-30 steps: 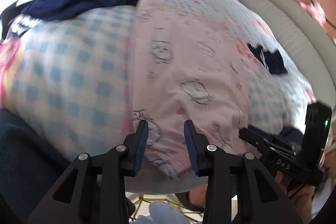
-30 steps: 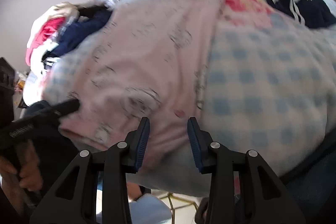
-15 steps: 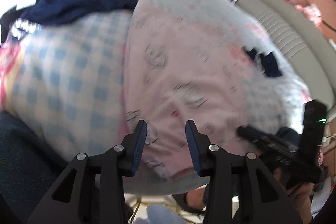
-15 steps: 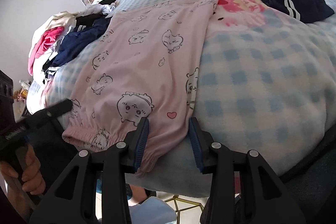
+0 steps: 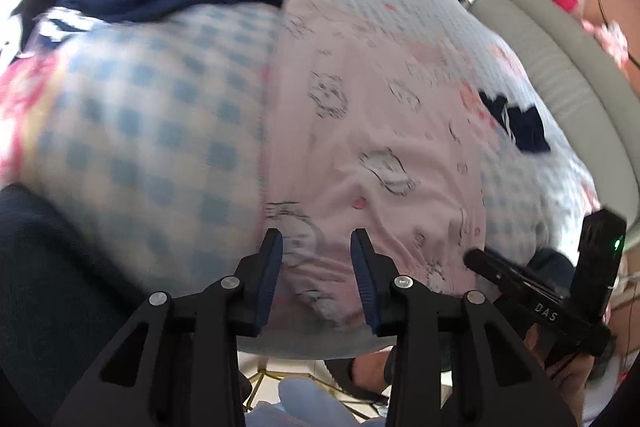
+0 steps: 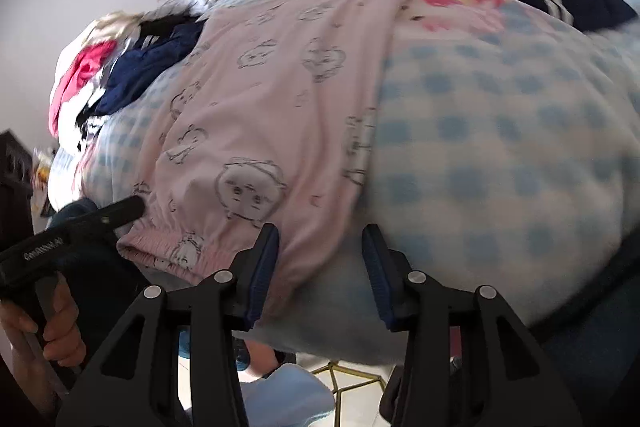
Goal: Fold clothes
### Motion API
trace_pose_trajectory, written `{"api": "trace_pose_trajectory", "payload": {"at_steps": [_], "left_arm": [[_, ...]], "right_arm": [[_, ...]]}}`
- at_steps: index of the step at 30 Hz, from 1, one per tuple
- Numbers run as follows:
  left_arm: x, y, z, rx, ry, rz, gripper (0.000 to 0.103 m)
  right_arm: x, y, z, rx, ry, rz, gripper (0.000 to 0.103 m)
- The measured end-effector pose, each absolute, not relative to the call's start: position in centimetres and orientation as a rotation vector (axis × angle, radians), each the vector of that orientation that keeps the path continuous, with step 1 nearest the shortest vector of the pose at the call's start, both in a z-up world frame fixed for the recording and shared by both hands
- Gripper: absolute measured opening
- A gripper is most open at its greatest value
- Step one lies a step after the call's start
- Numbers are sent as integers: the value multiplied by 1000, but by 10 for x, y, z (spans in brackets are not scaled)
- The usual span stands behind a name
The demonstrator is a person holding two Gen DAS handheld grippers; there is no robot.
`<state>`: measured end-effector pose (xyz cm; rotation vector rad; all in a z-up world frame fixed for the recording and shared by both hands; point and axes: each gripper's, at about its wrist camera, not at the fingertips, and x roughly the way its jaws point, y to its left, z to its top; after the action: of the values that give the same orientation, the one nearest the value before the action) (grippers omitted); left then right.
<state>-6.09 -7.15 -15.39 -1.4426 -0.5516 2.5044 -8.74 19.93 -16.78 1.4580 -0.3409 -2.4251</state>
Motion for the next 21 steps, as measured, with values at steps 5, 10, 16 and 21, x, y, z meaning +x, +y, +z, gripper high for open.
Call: {"api": "trace_pose_trajectory", "payload": {"at_steps": [5,10,16,21], "left_arm": [[-75,-64,-129,-1297,-412,2517,38],[-97,-48,-143,-1368,-292,2478,41],[-119,-36,-165,-1476,-210,2415,42],[-110,-36,-157,-1419,-229,2445,42]], "right_arm": [[-96,208,-143,1342,-332,-2468,44],[-124,174,-133,1317,-140,-2453,44],[-125,163,-162,1395,-29,-2417,43],[-115,194,-142,1322,-177,-2518,47]]}}
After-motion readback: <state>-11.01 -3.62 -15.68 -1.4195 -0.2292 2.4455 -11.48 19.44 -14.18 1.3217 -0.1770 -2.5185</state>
